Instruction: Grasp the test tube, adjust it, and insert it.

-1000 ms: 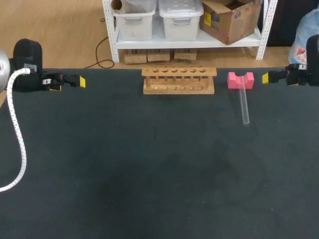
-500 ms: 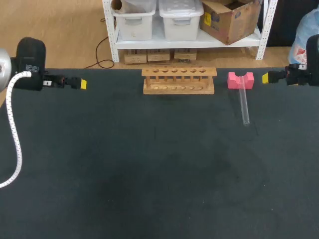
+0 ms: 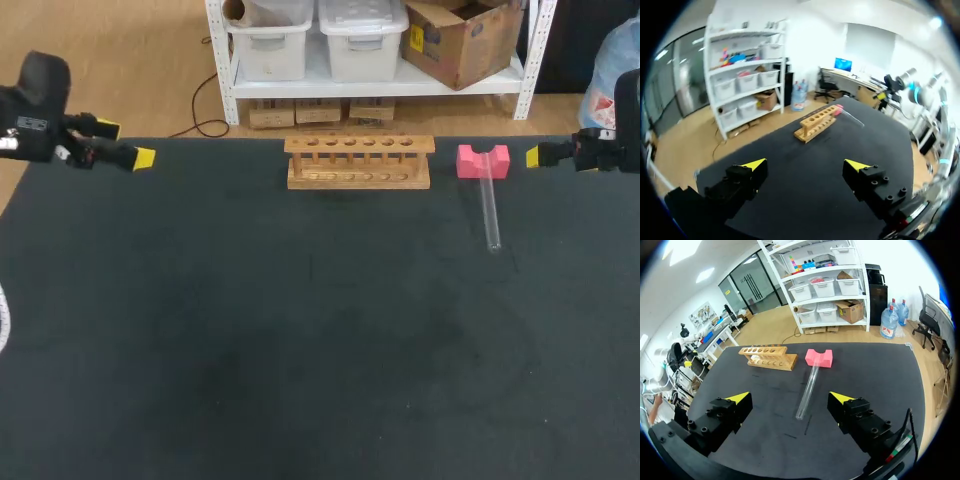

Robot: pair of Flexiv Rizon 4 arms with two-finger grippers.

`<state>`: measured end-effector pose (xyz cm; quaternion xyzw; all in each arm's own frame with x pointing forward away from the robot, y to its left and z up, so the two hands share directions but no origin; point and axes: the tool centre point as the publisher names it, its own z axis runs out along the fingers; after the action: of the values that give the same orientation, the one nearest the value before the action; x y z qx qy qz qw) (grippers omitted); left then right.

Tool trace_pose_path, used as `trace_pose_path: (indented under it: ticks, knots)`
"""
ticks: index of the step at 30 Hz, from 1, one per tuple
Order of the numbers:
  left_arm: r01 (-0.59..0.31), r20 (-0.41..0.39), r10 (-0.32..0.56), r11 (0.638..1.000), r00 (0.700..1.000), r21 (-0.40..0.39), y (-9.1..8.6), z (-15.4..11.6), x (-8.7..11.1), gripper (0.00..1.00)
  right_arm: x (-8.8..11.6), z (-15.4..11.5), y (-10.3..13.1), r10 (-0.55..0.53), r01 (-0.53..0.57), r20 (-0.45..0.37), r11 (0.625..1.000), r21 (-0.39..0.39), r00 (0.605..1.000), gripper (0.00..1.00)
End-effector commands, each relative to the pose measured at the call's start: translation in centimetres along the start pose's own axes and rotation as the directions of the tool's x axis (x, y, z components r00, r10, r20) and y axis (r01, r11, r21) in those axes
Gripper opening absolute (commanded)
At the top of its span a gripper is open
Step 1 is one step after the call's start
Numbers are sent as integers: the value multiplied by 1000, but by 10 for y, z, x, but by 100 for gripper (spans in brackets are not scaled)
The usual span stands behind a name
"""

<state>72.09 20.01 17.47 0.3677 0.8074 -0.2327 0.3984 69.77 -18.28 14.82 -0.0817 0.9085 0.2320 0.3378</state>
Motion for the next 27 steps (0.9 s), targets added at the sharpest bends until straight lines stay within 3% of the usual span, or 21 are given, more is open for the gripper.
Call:
trace_pose_path:
  ticks: [1,12,17,20,27]
  knots:
    - [-266,256,194,920,947,288,9,3,2,100,0,-1,0,-1,1,0,1000,3,1000,100]
    - [-428,382,292,835,877,345,25,26,3,100,0,-1,0,-1,1,0,1000,3,1000,100]
    - [-508,419,347,775,839,376,24,46,-1,100,0,-1,0,-1,1,0,1000,3,1000,100]
    - [-531,438,359,756,825,381,23,58,-5,100,0,-1,0,-1,1,0,1000,3,1000,100]
    - [-521,443,331,740,833,426,23,87,-14,100,0,-1,0,-1,1,0,1000,3,1000,100]
